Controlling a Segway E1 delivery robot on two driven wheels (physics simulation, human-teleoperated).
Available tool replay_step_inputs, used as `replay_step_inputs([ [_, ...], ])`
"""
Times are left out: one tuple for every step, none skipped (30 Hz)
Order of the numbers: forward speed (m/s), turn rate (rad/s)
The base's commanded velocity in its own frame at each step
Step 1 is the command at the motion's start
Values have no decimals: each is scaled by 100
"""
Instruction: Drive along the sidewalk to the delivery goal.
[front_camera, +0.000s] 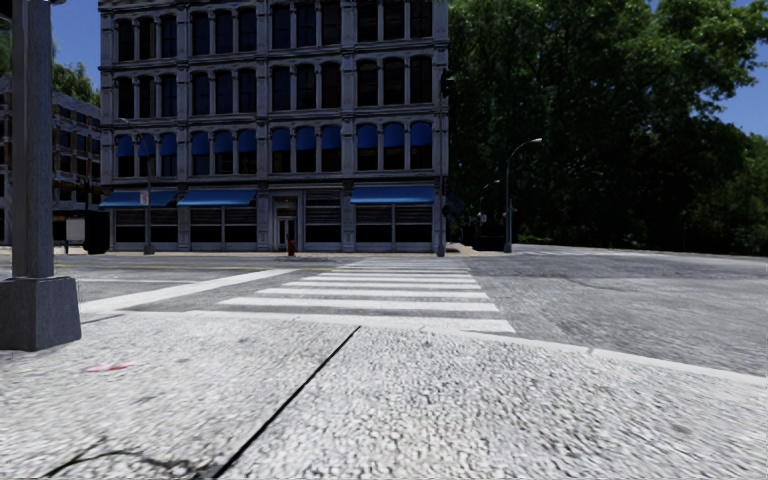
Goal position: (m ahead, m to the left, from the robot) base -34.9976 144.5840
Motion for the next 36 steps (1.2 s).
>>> replay_step_inputs([
  [169,120],
  [169,120],
  [169,120],
  [169,120],
  [169,120],
  [169,120],
  [169,120],
  [169,120],
  [169,120],
  [169,120],
  [169,120],
  [169,120],
  [169,120],
  [169,120],
  [169,120],
  [169,120],
  [169,120],
  [169,120],
  [169,120],
  [169,120],
  [169,120],
  [169,120],
  [169,120],
  [169,75],
  [172,0],
  [180,0],
  [185,0],
  [189,0],
  [200,0],
  [200,0],
  [200,0],
  [200,0],
  [200,0],
  [200,0],
  [200,0],
  [200,0],
])
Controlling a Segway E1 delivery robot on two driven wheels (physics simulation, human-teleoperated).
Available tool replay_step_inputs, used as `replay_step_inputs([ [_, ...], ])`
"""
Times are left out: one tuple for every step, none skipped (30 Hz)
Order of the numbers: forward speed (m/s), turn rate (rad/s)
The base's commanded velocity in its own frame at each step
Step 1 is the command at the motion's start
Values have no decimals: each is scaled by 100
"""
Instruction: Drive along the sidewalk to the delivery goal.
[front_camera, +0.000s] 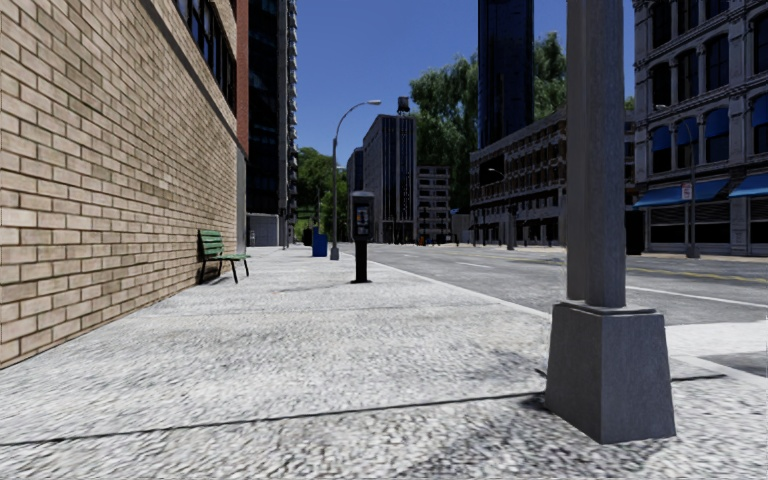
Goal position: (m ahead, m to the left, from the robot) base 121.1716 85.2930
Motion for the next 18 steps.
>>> replay_step_inputs([
  [200,0],
  [200,0],
  [200,0],
  [200,0],
  [200,0],
  [200,0],
  [200,0],
  [200,0],
  [200,0],
  [200,0],
  [200,0],
  [200,0],
  [200,23],
  [200,23],
  [200,55],
  [200,81],
  [200,120],
  [200,120],
])
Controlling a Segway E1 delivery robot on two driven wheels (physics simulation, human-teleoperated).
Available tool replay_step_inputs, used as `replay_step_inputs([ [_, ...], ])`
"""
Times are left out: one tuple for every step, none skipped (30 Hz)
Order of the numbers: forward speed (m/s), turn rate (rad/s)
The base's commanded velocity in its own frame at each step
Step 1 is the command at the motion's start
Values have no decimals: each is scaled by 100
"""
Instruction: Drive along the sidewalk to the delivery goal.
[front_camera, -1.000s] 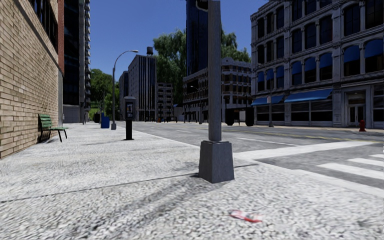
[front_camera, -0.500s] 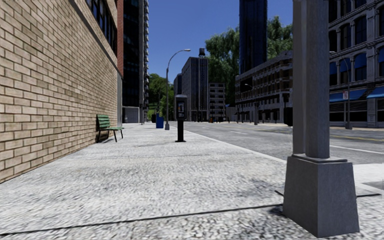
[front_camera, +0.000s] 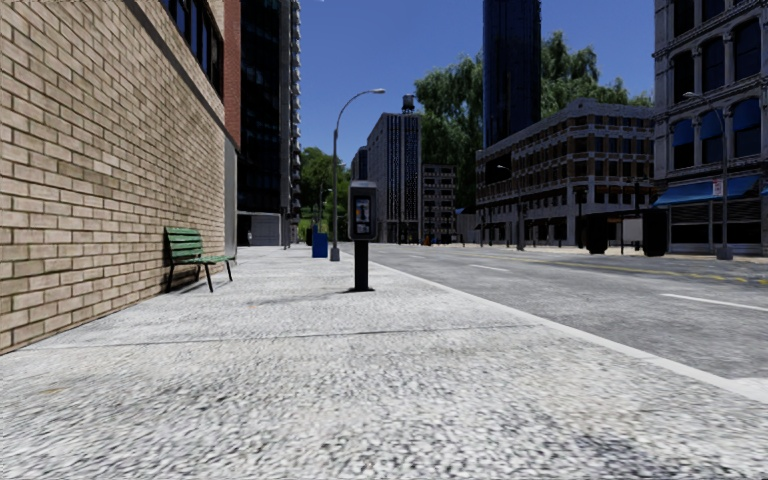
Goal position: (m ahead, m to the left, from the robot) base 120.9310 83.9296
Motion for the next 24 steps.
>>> replay_step_inputs([
  [200,120],
  [200,120],
  [200,82],
  [200,32],
  [200,12],
  [200,12],
  [200,1],
  [200,0],
  [200,0],
  [200,0],
  [200,0],
  [200,0],
  [200,0],
  [200,0],
  [200,0],
  [200,0],
  [200,0],
  [200,0],
  [200,0],
  [200,0],
  [200,0],
  [200,0],
  [200,0],
  [200,0],
])
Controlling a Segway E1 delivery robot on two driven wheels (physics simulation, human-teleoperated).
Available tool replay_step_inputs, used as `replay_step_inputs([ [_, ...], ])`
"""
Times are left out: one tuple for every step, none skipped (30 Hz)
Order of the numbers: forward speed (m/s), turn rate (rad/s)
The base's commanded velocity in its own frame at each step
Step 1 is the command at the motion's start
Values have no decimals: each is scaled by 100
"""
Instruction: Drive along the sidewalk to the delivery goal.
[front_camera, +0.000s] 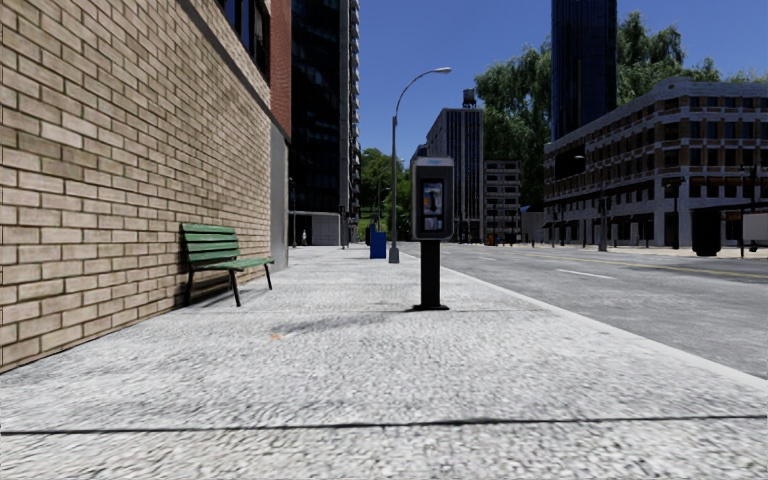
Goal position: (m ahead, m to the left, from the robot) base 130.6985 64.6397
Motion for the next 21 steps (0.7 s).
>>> replay_step_inputs([
  [200,6],
  [200,84],
  [200,120],
  [200,120],
  [200,18],
  [200,18],
  [200,1],
  [200,0],
  [200,0],
  [200,0],
  [200,0],
  [200,0],
  [200,0],
  [200,0],
  [200,0],
  [200,0],
  [200,0],
  [200,0],
  [200,0],
  [200,16],
  [200,64],
])
